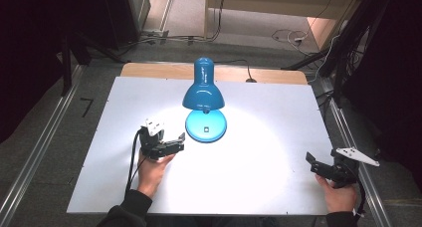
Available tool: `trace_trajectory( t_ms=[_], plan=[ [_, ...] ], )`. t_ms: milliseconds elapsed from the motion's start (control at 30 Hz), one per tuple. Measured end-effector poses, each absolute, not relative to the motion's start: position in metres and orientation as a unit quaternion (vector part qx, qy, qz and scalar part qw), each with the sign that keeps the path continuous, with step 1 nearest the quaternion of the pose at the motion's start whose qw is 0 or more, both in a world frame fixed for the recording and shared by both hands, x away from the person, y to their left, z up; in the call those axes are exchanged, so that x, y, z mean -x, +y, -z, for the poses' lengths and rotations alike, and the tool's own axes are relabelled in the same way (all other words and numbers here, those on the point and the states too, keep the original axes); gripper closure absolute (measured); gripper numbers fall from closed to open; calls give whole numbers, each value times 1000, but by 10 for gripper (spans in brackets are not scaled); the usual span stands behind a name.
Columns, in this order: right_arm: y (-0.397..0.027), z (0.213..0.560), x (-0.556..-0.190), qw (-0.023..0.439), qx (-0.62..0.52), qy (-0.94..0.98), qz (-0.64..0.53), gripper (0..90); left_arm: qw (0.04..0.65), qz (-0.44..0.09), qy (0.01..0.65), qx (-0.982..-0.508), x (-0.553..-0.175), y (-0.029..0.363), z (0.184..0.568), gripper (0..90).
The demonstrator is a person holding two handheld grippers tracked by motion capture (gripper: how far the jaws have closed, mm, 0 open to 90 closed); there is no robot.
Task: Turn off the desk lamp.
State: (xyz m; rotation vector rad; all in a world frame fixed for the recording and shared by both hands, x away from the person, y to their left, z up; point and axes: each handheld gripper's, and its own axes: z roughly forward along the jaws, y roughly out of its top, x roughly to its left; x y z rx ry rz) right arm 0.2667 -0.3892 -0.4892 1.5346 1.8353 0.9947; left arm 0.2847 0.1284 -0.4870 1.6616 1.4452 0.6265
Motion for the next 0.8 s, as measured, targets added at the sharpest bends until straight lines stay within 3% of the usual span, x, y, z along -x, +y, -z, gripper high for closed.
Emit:
trace_trajectory(
  t_ms=[800],
  plan=[
    [-390, 489, -267, 265, -570, 681, -375, 41, 421, -244, 562, -668, -297, 101, 486, 131]
  ],
)
